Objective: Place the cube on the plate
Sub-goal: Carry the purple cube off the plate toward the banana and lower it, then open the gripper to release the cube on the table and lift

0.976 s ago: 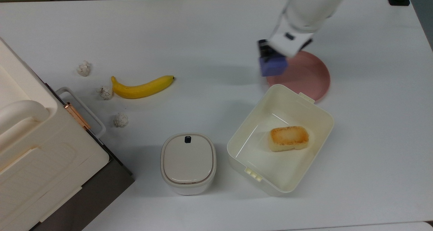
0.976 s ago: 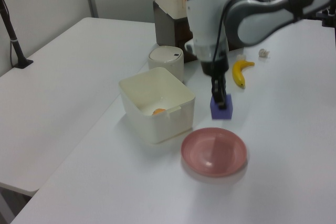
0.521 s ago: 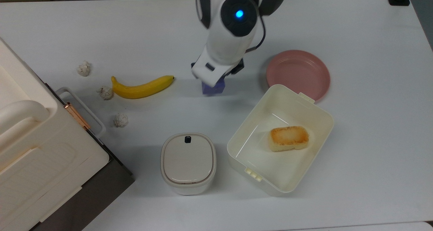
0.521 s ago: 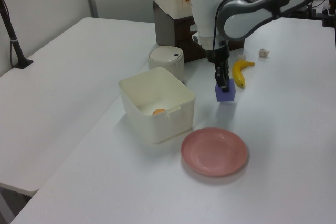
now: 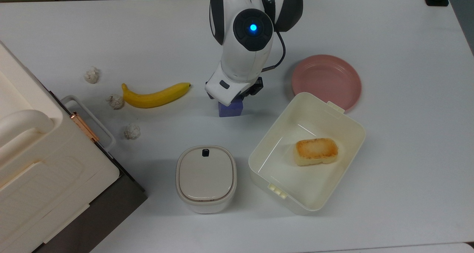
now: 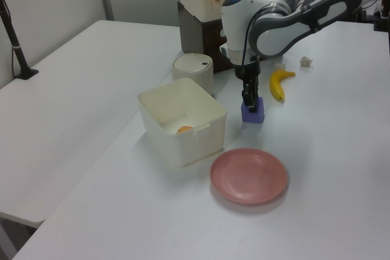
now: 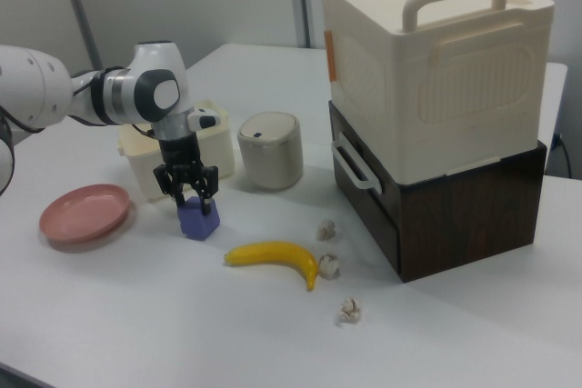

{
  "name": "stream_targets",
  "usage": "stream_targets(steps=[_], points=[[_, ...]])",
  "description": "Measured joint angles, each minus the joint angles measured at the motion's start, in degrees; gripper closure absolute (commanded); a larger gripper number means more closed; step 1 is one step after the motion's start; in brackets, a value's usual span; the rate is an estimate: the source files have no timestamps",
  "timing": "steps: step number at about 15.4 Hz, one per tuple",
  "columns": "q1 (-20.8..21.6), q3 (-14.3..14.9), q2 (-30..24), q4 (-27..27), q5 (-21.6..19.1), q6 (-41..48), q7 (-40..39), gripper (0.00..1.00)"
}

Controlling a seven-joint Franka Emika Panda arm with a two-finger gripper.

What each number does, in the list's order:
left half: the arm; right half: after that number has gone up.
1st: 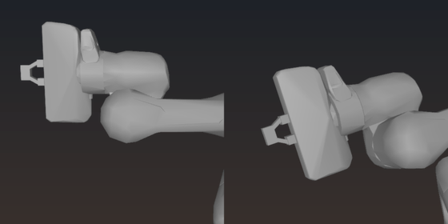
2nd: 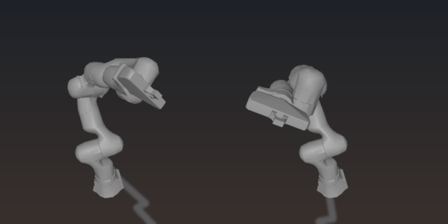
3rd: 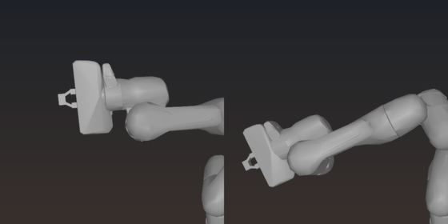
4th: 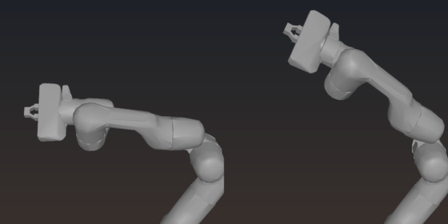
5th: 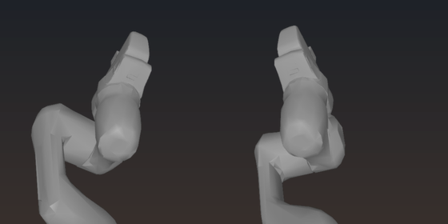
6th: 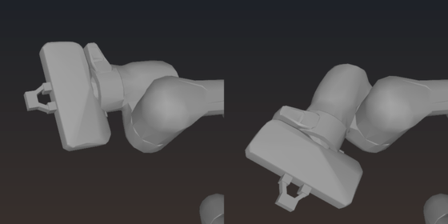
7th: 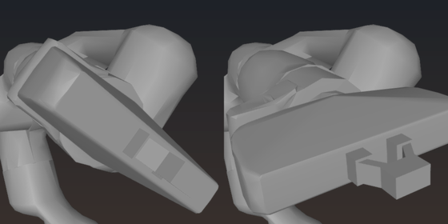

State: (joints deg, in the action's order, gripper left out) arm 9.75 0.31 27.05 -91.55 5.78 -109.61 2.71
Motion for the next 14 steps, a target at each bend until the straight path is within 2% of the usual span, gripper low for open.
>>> stream_targets(steps=[4, 9, 14], points=[[-0.9, 0.1, -0.5, 0.9, 0.4, -0.1, 0.0, 0.0], [-2.6, 0.1, -6.7, 2.6, 0.4, 3.6, -0.3, 0.0], [-3.0, 0.0, -9.1, 3.0, 0.4, 6.1, -0.4, 0.0]])
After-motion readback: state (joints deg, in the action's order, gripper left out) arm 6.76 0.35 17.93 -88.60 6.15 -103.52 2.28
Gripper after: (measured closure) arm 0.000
